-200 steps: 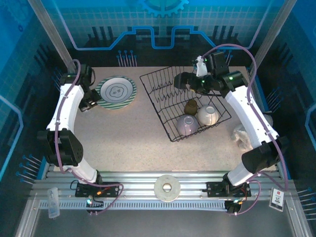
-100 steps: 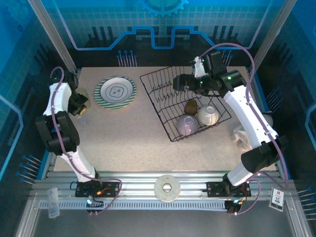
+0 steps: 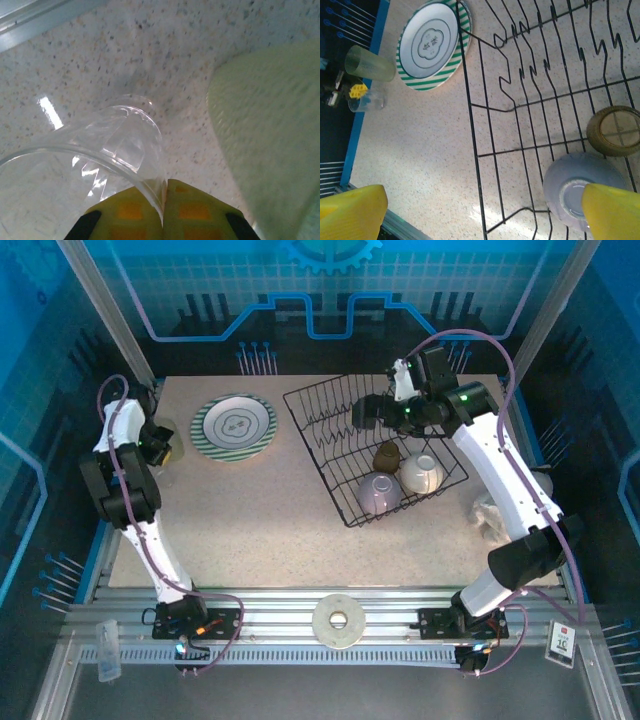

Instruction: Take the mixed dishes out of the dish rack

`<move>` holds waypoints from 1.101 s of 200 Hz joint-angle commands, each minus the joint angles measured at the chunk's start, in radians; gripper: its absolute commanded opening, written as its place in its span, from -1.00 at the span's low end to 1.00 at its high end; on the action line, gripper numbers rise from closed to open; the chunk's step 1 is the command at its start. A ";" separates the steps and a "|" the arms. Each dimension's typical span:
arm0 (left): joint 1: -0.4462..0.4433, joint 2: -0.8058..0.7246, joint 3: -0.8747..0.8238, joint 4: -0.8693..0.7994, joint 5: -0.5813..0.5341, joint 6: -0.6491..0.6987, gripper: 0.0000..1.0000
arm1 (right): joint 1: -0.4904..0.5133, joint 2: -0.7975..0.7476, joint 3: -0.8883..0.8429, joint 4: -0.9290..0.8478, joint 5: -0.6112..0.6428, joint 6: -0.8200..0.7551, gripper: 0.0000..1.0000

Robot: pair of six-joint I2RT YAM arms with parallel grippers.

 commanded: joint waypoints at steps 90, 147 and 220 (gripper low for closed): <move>0.009 0.170 0.226 -0.063 -0.033 -0.095 -1.00 | 0.037 0.038 0.062 -0.085 0.034 0.012 1.00; 0.009 0.182 0.263 -0.075 -0.017 -0.097 -0.57 | 0.038 0.046 0.059 -0.076 0.035 0.012 1.00; 0.010 0.123 0.223 -0.085 -0.021 -0.104 -0.41 | 0.039 0.023 0.022 -0.045 0.026 -0.001 1.00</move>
